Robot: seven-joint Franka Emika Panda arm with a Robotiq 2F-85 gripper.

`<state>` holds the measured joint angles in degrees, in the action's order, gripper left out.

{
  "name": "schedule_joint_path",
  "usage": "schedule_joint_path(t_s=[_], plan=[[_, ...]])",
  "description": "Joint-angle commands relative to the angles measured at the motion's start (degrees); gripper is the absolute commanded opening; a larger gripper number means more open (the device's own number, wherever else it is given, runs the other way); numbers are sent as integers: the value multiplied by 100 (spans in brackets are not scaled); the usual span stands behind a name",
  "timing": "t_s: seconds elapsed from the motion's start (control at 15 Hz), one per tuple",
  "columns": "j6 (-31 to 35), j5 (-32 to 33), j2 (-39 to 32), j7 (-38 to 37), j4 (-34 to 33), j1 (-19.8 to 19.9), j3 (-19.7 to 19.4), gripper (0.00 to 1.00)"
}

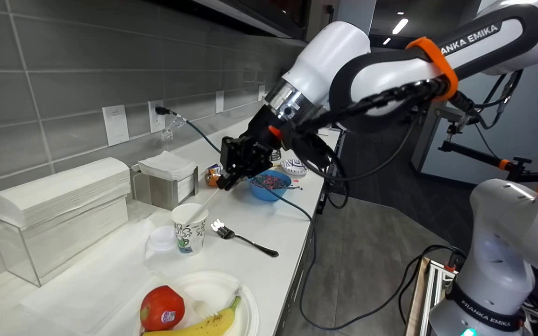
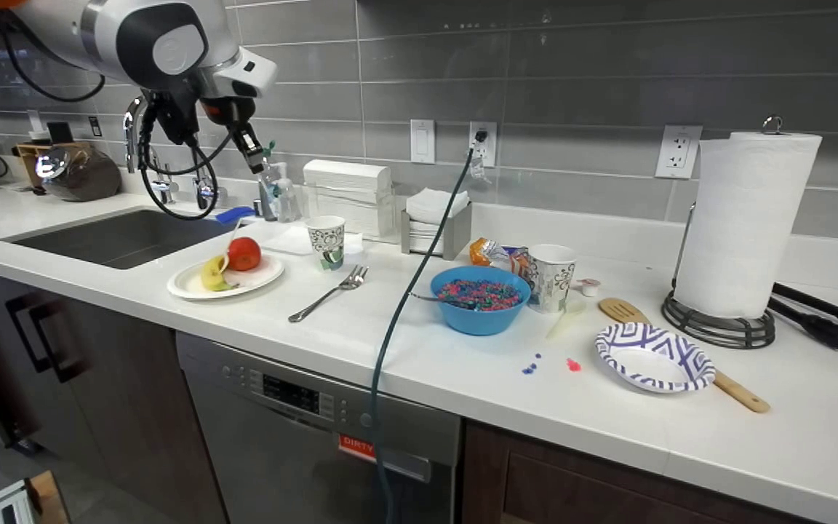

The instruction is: Remove the plastic knife from the paper cup and put it on the white plate on the left

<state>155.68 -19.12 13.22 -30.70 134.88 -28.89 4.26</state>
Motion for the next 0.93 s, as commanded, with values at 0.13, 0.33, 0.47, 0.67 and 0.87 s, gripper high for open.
schedule_joint_path(t_s=[0.13,0.33,0.47,0.67,0.87], plan=[[-629,-2453,606,1199,519,-181,-548,3],[-741,-2715,468,1388,424,372,-109,11],[-852,-3007,422,1646,518,506,-97,11],[-851,-3057,402,1657,526,521,-66,11],[-1117,-3079,339,1656,469,547,-48,3]])
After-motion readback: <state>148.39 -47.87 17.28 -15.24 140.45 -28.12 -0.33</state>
